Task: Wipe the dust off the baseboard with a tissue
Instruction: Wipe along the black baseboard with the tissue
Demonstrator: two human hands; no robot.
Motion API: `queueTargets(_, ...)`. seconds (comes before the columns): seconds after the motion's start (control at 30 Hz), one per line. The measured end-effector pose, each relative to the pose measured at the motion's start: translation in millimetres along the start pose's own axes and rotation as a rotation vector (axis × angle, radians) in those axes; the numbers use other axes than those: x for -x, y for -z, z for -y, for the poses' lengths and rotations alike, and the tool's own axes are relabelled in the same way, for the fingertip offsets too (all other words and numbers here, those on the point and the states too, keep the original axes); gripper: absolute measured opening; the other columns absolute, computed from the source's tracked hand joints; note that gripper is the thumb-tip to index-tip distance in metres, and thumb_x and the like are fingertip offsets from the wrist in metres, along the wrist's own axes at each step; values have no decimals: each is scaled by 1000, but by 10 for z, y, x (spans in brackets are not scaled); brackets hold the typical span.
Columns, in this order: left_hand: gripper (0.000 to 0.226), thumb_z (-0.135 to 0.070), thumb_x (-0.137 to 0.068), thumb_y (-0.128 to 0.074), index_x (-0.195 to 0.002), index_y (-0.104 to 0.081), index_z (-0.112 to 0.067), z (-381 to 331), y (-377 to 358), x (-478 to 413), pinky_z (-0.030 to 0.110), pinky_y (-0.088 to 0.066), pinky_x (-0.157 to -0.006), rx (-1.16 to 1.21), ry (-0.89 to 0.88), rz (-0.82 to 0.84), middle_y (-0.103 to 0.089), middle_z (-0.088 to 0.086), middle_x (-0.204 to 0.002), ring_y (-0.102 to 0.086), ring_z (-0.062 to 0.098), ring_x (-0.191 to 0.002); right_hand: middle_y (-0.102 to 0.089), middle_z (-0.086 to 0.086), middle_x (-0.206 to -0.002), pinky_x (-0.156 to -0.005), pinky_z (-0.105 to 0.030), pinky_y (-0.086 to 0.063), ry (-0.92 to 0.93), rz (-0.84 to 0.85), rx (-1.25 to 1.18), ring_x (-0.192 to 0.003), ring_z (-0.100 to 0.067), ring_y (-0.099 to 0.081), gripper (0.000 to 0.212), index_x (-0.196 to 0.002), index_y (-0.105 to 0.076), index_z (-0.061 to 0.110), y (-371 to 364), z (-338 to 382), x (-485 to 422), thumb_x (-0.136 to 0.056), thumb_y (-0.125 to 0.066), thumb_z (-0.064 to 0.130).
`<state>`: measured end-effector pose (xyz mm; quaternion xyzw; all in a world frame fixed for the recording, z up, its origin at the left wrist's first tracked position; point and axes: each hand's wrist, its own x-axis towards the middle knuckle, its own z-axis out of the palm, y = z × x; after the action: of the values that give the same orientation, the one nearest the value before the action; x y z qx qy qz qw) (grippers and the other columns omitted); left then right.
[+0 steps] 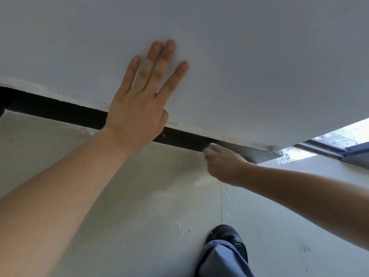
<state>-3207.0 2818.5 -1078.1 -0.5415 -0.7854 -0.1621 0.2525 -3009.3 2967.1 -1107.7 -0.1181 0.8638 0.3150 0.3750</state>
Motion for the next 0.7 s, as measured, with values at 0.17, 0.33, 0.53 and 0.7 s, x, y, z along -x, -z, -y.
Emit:
queueTargets(0.17, 81, -5, -84, -46, -156, -9, -18, 115, -66, 0, 50, -10, -118, -89, -53, -44, -3, 15, -157, -9, 33, -146, -60, -7, -127, -112, -41, -26, 90, -318, 220, -129, -26, -39, 27, -113, -68, 15, 534, 166, -710, -93, -50, 16)
queueTargets(0.33, 80, -5, -84, -42, -156, -10, -19, 159, -77, -6, 49, -12, -117, -152, -87, -70, -4, 14, -156, -9, 31, -145, -73, 0, -99, -90, -31, -36, 105, -428, 17, -109, -19, -61, 13, -65, -76, 23, 780, -39, -987, -72, -70, 13)
queueTargets(0.53, 82, -4, -83, -47, -156, -10, -18, 177, -47, 10, 50, -10, -118, -155, -91, -48, -5, 16, -156, -10, 34, -145, -40, -16, -144, -111, -40, -23, 22, -167, -18, -137, -32, -27, 26, -109, -68, 0, 173, -105, -425, -92, -48, 3)
queueTargets(0.7, 85, -3, -82, -49, -155, -8, -16, 117, -3, 2, 50, -6, -118, -133, -57, 15, -2, 19, -156, -6, 38, -145, -55, -7, -125, -106, -37, -30, -105, 172, -126, -124, -28, -38, 26, -112, -66, 15, -237, -5, -144, -87, -63, 15)
